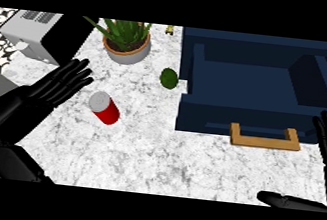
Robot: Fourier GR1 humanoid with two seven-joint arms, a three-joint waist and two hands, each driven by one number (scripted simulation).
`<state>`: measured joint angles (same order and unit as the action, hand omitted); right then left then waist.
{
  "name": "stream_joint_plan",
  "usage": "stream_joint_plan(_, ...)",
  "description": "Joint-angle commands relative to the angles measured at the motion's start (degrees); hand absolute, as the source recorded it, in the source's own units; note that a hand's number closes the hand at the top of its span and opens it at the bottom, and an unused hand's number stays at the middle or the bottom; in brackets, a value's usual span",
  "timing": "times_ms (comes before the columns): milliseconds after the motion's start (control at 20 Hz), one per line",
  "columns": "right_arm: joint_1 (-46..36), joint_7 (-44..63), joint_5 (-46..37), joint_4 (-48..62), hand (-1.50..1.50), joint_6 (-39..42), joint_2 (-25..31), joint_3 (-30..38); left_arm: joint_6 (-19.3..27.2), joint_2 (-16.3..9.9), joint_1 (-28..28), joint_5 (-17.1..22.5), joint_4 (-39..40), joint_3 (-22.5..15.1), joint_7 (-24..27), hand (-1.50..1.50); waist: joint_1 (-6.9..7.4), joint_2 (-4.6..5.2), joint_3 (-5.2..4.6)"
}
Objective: Pick up the can, place it into the drawer and close the drawer
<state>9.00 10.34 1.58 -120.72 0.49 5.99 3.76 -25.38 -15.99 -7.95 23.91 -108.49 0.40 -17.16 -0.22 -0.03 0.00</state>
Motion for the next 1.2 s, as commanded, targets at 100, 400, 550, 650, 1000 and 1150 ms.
stream_joint_plan(100,4.2,-4.0,-0.2,-0.8,-1.5,1.7,-1.4,0.7,-0.3,0.3,-1.1,-0.3,2.7,2.7,-2.0,-1.5,-0.01,0.0,0.01)
stream_joint_plan(400,4.0,-9.1,1.9,5.1,-1.5,5.0,-0.9,4.4,-2.2,1.5,-4.3,-3.1,9.3,4.0,1.7,-1.5,-0.05,0.04,0.01)
stream_joint_plan(550,6.0,-5.3,3.1,-1.0,-1.5,5.6,-0.3,5.5,-3.3,1.8,-2.8,-3.8,9.9,4.4,2.8,-1.5,-0.07,0.0,-0.01)
stream_joint_plan(650,4.6,-8.6,2.5,4.3,-1.5,6.5,-0.3,6.0,-2.0,4.6,-5.4,-7.3,14.1,1.8,4.5,-1.5,-0.15,0.05,0.0)
stream_joint_plan(1000,9.6,-9.2,3.0,-0.2,-1.5,9.1,-1.1,6.3,-4.2,4.3,-4.7,-14.0,21.7,3.3,14.1,-1.5,-0.22,0.02,-0.01)
stream_joint_plan(1150,1.9,-6.0,1.3,4.4,-1.5,5.9,-1.3,6.7,-2.0,7.0,-1.0,-18.4,20.1,0.5,17.1,-1.5,0.17,0.03,-0.01)
